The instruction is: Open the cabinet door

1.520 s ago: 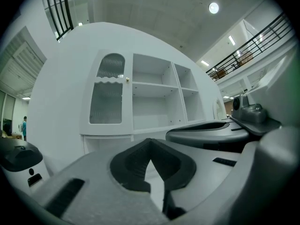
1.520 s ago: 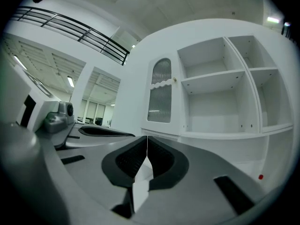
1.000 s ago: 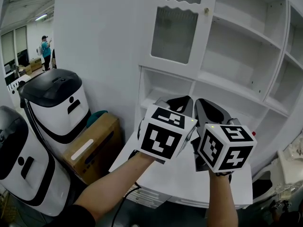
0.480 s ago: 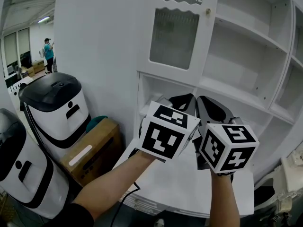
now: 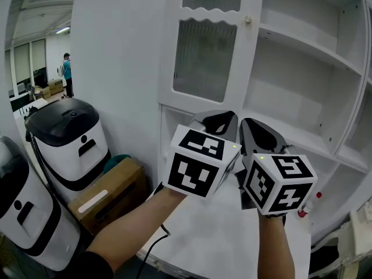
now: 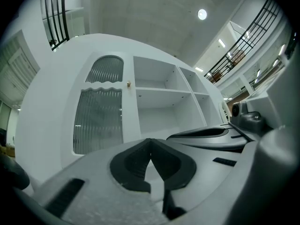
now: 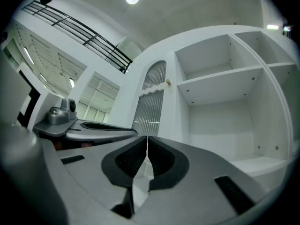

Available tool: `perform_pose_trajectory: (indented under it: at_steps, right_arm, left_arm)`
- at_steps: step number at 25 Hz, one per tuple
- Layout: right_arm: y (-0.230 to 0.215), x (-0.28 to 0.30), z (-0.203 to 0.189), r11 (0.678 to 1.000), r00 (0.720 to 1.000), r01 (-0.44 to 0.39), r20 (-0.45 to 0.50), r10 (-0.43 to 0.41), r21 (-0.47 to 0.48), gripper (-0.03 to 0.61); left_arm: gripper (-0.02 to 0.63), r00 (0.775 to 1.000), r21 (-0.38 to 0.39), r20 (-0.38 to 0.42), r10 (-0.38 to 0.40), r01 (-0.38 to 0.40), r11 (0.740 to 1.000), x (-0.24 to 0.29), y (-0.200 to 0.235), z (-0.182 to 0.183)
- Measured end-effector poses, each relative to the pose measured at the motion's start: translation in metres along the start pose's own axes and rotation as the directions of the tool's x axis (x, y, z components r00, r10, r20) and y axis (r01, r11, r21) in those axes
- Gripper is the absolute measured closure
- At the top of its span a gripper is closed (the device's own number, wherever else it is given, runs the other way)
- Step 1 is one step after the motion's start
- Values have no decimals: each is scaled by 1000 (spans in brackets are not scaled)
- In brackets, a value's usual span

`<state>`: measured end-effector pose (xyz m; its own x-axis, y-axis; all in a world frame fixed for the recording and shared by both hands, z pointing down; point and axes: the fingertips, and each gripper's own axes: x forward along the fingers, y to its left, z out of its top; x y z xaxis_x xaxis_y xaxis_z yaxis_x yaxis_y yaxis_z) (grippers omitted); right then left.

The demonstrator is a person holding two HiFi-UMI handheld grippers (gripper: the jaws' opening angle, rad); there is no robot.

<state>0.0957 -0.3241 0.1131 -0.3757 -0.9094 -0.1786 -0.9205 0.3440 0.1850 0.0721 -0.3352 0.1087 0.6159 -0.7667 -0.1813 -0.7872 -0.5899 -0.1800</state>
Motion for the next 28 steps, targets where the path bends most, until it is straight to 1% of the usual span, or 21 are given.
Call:
perform_pose_trajectory:
  at_steps: [5,12,19,25,28]
  right_arm:
    - [-21,18,3,999,999,-35,34,35,6,555]
    - [-39,38,20,995,990,-98,100,98,-1,555]
    - [-51,45,39,988,977,-152,150,153,-15,555]
    - [-66,47,57,985,967,-171,189,174,-29,555]
    - [-71,49,62,983,961,-182,207,182,-19,555]
  left_arm:
    - [607,999,23,21,36,-37,999,26,3,6]
    - [607,992,61,66,103,-107,992,50,13,22]
    - [607,982,127,107,157,-170,977,65,14,45]
    - [607,973,162,125,192,-211,964,75,16,61]
    - [607,971,177,130,199,-220,959,79,17,66]
